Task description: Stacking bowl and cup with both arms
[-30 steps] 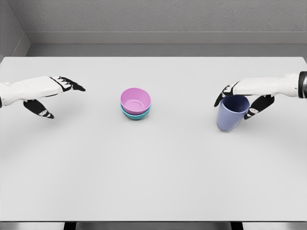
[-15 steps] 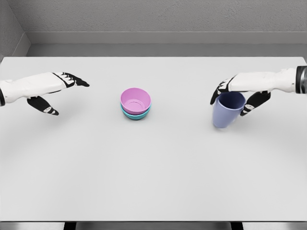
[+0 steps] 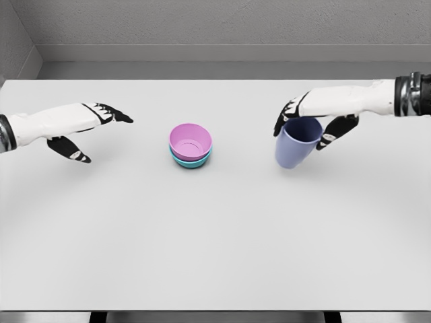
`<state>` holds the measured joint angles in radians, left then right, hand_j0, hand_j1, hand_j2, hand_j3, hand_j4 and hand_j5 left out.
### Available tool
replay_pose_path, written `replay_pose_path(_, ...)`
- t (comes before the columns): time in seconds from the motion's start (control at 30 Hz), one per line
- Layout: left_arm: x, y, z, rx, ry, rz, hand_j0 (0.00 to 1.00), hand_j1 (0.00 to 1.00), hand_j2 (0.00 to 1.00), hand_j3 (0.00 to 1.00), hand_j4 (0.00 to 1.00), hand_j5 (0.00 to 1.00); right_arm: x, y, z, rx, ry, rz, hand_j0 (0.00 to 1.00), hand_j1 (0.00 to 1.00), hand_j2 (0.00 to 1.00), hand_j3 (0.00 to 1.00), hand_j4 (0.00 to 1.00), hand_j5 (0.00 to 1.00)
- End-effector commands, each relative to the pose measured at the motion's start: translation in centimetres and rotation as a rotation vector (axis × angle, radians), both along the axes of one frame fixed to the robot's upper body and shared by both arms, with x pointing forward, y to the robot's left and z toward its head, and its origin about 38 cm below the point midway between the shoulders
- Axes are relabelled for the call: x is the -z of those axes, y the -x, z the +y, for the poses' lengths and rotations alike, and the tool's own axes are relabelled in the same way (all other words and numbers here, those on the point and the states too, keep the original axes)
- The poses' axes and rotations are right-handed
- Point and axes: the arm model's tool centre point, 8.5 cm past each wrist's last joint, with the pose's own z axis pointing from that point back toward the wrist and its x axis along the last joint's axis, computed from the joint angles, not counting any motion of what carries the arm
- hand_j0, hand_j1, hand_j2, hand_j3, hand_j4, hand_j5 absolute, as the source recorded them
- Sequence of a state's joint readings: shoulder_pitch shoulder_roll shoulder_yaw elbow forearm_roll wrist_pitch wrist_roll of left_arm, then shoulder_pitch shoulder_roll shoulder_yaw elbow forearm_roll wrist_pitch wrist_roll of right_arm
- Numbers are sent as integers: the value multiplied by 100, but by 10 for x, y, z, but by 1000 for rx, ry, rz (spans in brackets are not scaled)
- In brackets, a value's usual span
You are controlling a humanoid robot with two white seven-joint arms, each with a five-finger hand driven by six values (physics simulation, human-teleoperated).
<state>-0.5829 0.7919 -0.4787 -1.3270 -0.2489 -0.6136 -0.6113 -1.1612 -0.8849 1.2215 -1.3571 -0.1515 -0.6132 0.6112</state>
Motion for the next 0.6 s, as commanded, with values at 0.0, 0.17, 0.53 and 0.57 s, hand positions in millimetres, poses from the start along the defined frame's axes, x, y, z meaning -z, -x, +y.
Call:
replay_pose_path(0.0,0,0,1,-5,2,3,100,100,100,100,100,100,2,-1,9,-16,-9,7,70,70,70,70,70,70)
replay_pose_path(0.17,2,-1,4,-13,-5,6,100,100,100,100,100,100,2,-2,25,-48,-8,10,70,70,70,70,70,70)
replay_pose_path(0.53,0,-1,4,-13,2,4,100,100,100,100,100,100,-8,-6,54,-107,-2,-10,69,69,69,69,69,69)
replay_pose_path(0.57,0,-1,5,-15,0,3,100,100,100,100,100,100,-9,-6,56,-111,3,-12,69,69,69,69,69,69)
